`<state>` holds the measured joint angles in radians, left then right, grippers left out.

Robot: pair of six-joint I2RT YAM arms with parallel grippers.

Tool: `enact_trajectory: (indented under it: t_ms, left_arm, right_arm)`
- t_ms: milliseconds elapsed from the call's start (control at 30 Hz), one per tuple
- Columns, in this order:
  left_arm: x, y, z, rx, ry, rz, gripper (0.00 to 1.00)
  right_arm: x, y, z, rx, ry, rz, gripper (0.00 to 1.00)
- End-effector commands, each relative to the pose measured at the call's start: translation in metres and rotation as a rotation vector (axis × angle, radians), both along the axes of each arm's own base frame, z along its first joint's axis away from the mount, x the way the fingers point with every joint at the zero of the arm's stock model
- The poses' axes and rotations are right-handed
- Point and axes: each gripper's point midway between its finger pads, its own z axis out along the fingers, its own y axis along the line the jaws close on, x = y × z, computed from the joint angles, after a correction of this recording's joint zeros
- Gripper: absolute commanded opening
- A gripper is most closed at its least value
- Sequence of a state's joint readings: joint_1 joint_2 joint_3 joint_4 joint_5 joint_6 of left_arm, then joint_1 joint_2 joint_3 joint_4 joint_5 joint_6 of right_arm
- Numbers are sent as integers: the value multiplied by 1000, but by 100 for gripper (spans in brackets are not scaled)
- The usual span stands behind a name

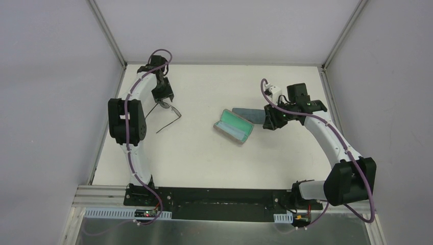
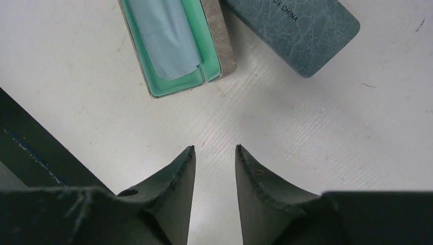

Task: Organize the sunglasses
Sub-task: Place the glasses cleaning cloth in the sunglasses case, then pick up the sunglasses from the center of the board.

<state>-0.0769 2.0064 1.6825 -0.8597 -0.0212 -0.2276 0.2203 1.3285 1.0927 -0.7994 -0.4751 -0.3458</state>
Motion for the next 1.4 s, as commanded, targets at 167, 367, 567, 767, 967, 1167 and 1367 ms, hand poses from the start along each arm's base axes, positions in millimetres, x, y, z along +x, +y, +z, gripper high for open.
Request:
enact_trajectory:
  t_ms: [167,367,567,767,967,1167,1367]
  left_arm:
    - [13,6,-10,12,-8,26,37]
    - [9,1,-14,-12,8,-2,20]
    - [-3,-3,-5,-36,7,-35,7]
    - [-16,-21,28,-105,-41,-142,0]
    - [-52,-78,69,-270,-88,-531,0]
    - [-122,-139,100,-362,-112,-987,0]
    - [-177,-179,125,-347,-258,-1392,0]
  right_arm:
    - [0,-3,4,6,-22,-10,38]
    - [-1,-4,4,7,-25,-13,38]
    - [-3,-5,4,11,-26,-14,38]
    - [2,-2,10,23,-36,-9,38]
    - [17,2,26,65,-62,-44,37]
    - [49,11,50,130,-84,-92,36]
    - [59,33,46,217,-8,-71,25]
